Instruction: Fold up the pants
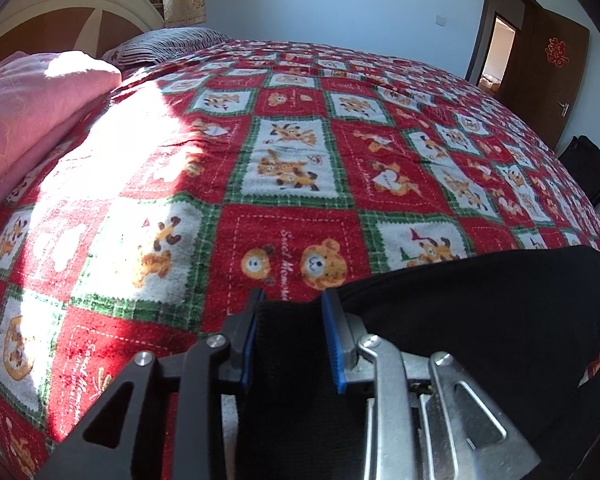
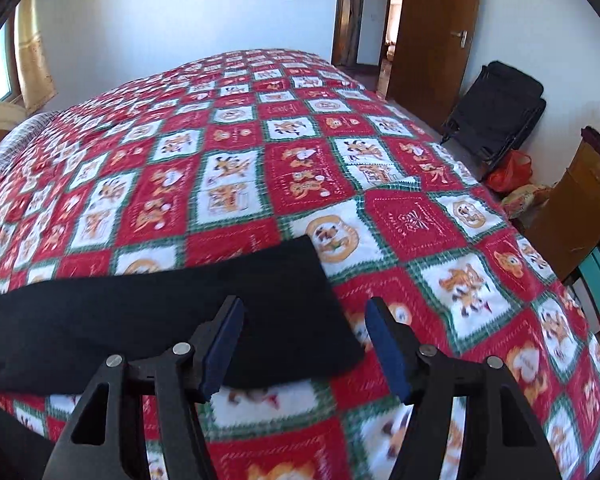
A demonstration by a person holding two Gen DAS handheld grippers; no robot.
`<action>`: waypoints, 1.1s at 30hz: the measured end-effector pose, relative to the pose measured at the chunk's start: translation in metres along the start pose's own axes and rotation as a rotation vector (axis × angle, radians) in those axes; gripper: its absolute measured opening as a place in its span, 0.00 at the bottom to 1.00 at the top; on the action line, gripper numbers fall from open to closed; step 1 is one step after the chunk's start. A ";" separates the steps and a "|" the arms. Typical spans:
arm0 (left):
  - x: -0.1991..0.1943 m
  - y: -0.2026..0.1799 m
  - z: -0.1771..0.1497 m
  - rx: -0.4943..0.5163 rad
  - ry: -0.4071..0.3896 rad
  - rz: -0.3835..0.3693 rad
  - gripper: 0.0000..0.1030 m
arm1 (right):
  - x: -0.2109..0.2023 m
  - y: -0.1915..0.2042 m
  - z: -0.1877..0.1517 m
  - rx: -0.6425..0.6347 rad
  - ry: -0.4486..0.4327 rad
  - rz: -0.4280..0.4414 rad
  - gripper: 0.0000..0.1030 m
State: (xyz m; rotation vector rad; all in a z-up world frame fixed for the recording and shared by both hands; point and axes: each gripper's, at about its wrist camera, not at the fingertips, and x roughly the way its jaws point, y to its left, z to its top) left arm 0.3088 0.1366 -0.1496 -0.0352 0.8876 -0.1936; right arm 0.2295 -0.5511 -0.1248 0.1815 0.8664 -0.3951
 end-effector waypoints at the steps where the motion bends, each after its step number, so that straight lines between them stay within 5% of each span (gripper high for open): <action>1: 0.001 0.000 0.000 -0.001 0.003 -0.006 0.30 | 0.007 -0.004 0.006 0.006 0.009 0.008 0.63; 11: 0.004 -0.001 0.002 -0.008 0.024 0.049 0.49 | 0.092 -0.005 0.036 0.000 0.173 0.063 0.63; 13: 0.003 0.000 0.002 -0.004 0.027 0.043 0.49 | 0.095 0.000 0.033 -0.037 0.169 0.042 0.50; 14: 0.003 -0.002 0.002 0.014 0.026 0.044 0.48 | 0.094 0.003 0.033 -0.060 0.159 0.052 0.28; 17: 0.000 -0.006 0.003 0.041 0.020 0.010 0.25 | 0.085 0.007 0.033 -0.079 0.151 0.072 0.10; 19: -0.004 -0.011 0.004 0.064 0.008 0.006 0.15 | 0.073 0.011 0.033 -0.095 0.123 0.077 0.09; 33: -0.054 0.008 0.001 -0.024 -0.148 -0.111 0.14 | -0.042 -0.011 0.026 -0.054 -0.179 0.117 0.09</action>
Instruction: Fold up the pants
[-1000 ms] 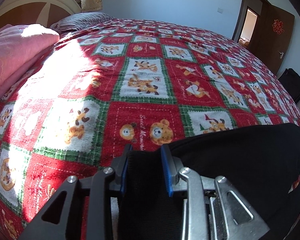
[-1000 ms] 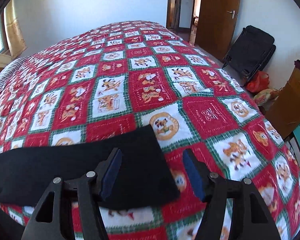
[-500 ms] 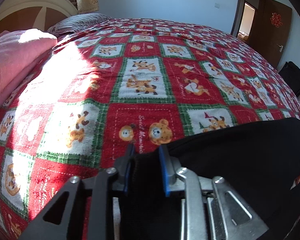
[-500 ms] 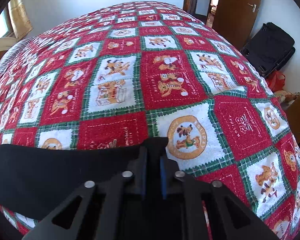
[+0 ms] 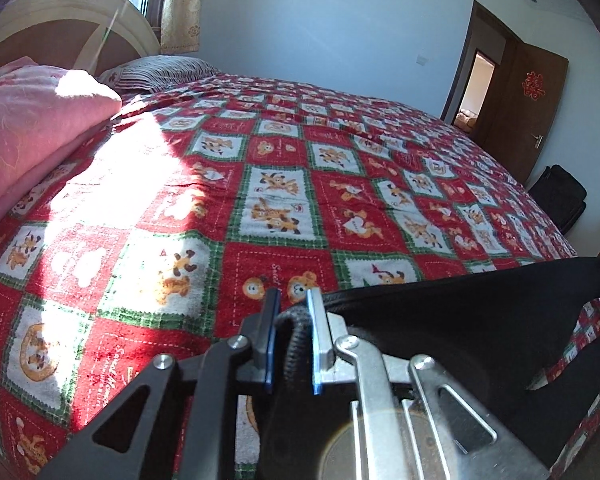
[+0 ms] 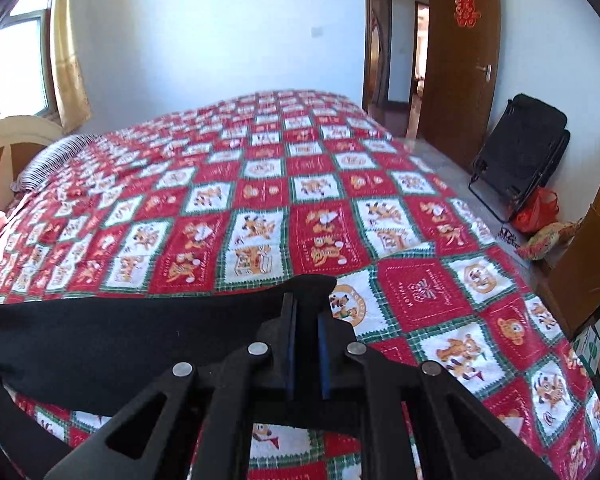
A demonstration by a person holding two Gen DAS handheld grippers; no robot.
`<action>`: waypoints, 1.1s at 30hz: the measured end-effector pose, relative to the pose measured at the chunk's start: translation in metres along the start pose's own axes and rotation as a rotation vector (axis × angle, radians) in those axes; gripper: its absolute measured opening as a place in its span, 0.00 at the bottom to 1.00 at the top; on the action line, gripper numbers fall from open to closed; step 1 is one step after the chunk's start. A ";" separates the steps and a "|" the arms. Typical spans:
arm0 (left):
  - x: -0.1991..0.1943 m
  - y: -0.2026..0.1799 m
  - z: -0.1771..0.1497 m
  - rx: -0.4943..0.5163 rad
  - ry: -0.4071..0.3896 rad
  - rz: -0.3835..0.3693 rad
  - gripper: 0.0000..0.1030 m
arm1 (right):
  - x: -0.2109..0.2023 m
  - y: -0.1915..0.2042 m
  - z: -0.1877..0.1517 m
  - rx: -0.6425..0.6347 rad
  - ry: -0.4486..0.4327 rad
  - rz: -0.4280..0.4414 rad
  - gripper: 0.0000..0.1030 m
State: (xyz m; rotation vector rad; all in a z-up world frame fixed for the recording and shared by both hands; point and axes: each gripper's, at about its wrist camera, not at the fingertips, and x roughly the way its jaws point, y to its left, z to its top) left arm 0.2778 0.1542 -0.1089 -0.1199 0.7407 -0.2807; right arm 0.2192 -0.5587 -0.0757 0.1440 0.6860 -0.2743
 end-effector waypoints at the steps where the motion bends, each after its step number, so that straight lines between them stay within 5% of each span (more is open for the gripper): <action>1: -0.004 -0.001 0.000 0.004 -0.013 -0.006 0.13 | -0.008 -0.001 -0.003 0.004 -0.017 0.003 0.09; 13: -0.072 -0.003 -0.035 0.046 -0.168 -0.082 0.13 | -0.090 -0.028 -0.059 0.039 -0.140 0.016 0.07; 25: -0.088 0.001 -0.128 0.093 -0.112 -0.093 0.14 | -0.105 -0.058 -0.154 0.076 -0.039 0.006 0.06; 33: -0.099 0.004 -0.144 0.088 -0.139 -0.101 0.15 | -0.113 -0.056 -0.174 0.027 0.005 -0.046 0.07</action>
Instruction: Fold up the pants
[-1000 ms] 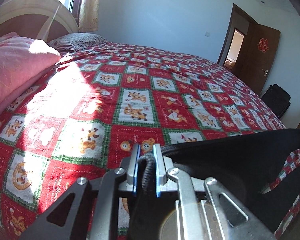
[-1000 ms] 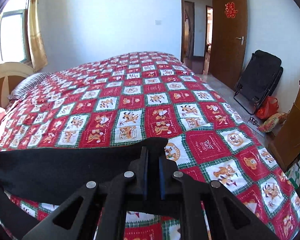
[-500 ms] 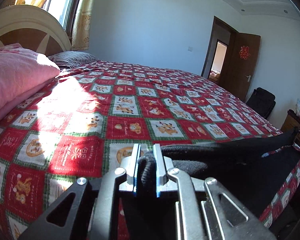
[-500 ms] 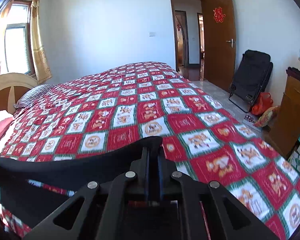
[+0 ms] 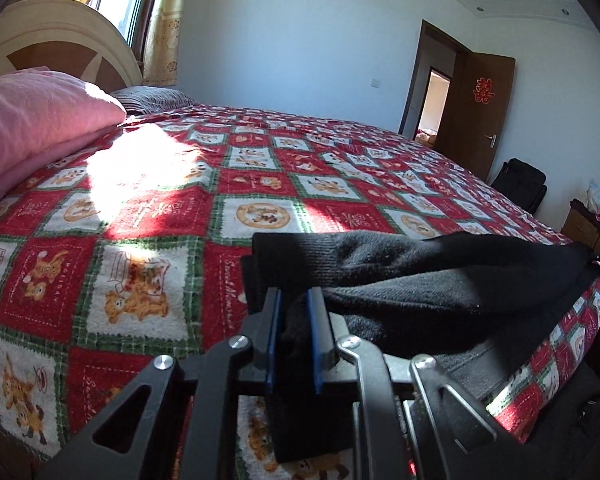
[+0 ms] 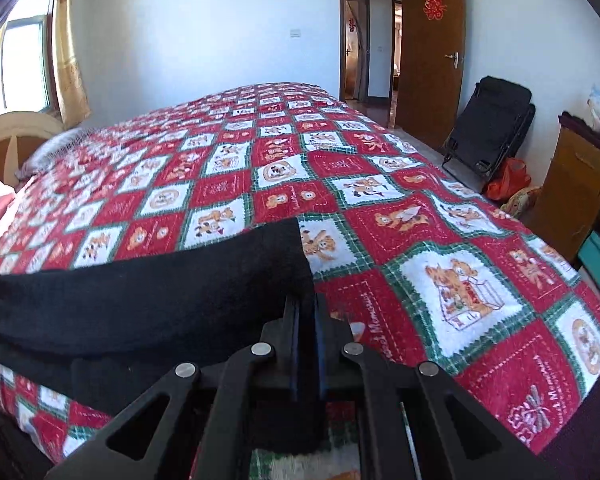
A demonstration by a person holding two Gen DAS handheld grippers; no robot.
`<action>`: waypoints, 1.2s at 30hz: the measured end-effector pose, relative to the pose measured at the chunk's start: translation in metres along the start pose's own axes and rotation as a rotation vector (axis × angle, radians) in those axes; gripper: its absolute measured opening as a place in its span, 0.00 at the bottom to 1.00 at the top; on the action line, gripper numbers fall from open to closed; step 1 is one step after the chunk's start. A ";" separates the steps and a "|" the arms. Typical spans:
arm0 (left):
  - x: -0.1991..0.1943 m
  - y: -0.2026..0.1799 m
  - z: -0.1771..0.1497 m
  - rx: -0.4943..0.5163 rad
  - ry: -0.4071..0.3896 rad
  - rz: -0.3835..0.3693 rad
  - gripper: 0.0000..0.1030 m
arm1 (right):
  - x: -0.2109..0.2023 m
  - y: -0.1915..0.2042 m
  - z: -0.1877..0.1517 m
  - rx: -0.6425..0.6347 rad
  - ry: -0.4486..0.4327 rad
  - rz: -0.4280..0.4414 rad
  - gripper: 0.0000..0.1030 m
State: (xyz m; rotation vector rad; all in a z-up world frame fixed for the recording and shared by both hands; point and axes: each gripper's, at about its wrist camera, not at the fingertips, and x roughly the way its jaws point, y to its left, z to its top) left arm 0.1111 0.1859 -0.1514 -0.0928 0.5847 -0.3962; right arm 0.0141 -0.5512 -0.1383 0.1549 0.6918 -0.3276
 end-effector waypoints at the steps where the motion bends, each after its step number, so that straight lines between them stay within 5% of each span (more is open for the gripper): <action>1: -0.001 -0.001 -0.001 0.008 -0.002 0.005 0.18 | -0.004 0.002 -0.001 -0.010 0.005 -0.012 0.10; 3: -0.005 -0.004 -0.002 0.023 -0.007 0.026 0.23 | -0.015 0.009 0.000 -0.039 0.001 -0.104 0.47; 5: -0.010 -0.011 -0.003 0.065 -0.015 0.041 0.26 | -0.033 0.022 0.003 -0.072 -0.045 -0.148 0.59; 7: -0.014 -0.020 -0.005 0.140 -0.019 0.097 0.54 | -0.052 0.042 0.007 -0.114 -0.089 -0.135 0.59; 10: -0.018 -0.029 -0.010 0.218 -0.031 0.121 0.59 | -0.073 0.086 0.012 -0.214 -0.140 -0.072 0.59; 13: -0.015 -0.030 -0.012 0.241 -0.024 0.130 0.59 | -0.078 0.151 0.011 -0.332 -0.133 0.097 0.59; 19: -0.010 -0.035 -0.014 0.286 -0.003 0.117 0.22 | -0.053 0.309 -0.032 -0.631 -0.033 0.378 0.59; 23: -0.009 -0.041 -0.009 0.325 0.006 0.121 0.18 | -0.040 0.401 -0.070 -0.831 -0.008 0.471 0.58; 29: -0.005 -0.034 0.005 0.317 0.004 0.098 0.18 | -0.013 0.455 -0.090 -0.946 0.025 0.456 0.58; 31: -0.002 -0.035 0.007 0.348 0.009 0.106 0.16 | -0.004 0.458 -0.086 -0.943 0.028 0.434 0.39; 32: -0.002 -0.037 0.008 0.365 0.008 0.110 0.16 | -0.003 0.456 -0.081 -0.912 0.042 0.450 0.16; 33: -0.003 -0.039 0.010 0.387 0.003 0.113 0.14 | -0.006 0.452 -0.075 -0.889 0.040 0.457 0.07; 36: -0.013 -0.045 0.010 0.456 -0.027 0.118 0.14 | -0.025 0.446 -0.069 -0.883 0.024 0.487 0.03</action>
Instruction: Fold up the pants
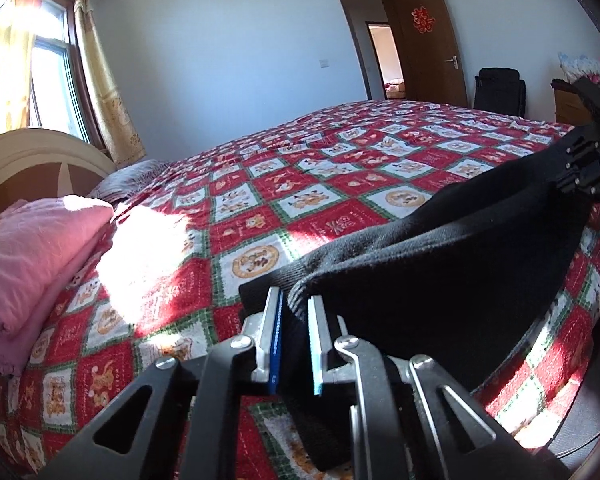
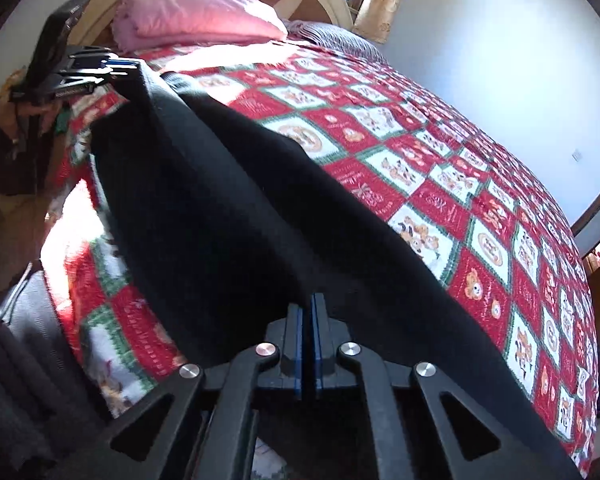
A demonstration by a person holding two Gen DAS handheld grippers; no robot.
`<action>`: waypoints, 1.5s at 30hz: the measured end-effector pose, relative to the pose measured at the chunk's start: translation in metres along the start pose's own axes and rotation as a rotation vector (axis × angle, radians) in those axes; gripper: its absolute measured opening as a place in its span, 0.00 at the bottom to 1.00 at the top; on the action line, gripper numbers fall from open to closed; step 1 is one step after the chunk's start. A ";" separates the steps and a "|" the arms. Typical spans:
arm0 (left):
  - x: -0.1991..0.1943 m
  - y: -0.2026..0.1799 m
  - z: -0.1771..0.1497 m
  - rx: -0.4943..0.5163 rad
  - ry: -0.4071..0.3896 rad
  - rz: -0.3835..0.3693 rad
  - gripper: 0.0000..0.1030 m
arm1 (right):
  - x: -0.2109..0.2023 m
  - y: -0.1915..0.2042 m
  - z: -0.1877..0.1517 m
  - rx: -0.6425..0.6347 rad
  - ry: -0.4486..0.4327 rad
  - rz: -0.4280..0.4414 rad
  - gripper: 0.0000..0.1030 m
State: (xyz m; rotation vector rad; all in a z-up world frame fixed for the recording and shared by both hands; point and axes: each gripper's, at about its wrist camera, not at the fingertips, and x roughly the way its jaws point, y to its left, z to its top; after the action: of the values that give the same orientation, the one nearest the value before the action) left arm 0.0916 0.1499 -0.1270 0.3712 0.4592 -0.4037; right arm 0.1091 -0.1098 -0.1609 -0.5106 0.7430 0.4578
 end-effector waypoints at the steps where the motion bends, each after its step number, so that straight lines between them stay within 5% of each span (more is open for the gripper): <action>1: -0.004 0.000 0.000 0.022 -0.006 0.007 0.14 | -0.006 0.003 -0.001 -0.007 -0.005 0.010 0.03; 8: -0.001 -0.005 -0.042 0.045 0.089 -0.015 0.18 | 0.009 0.031 -0.024 -0.072 0.069 0.034 0.04; 11: -0.007 0.001 -0.051 0.001 0.089 -0.008 0.30 | 0.017 0.026 -0.026 -0.034 0.072 0.060 0.05; 16: -0.023 0.020 -0.068 0.005 0.128 0.045 0.43 | 0.008 0.018 -0.029 -0.034 0.100 0.096 0.20; 22: -0.040 0.060 -0.080 -0.170 0.119 0.067 0.43 | -0.007 0.001 -0.033 0.044 0.075 0.133 0.21; 27: -0.030 0.063 -0.053 -0.297 0.035 -0.027 0.43 | -0.014 -0.009 -0.012 0.098 0.028 0.174 0.21; 35: 0.032 0.036 -0.015 -0.401 0.074 -0.076 0.42 | 0.013 -0.038 0.044 0.254 -0.014 0.233 0.21; 37: 0.037 0.020 -0.015 -0.360 0.087 -0.050 0.54 | 0.030 -0.050 0.060 0.319 -0.018 0.262 0.21; 40: 0.036 -0.003 -0.023 -0.252 0.102 0.014 0.57 | 0.066 -0.068 0.080 0.460 0.026 0.367 0.21; 45: 0.025 0.008 -0.039 -0.295 0.077 0.033 0.71 | 0.120 -0.081 0.100 0.636 0.113 0.481 0.25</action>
State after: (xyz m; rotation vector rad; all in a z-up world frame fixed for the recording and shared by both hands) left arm 0.1019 0.1662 -0.1693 0.1081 0.5783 -0.2850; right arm 0.2835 -0.0901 -0.1636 0.2500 1.0703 0.6049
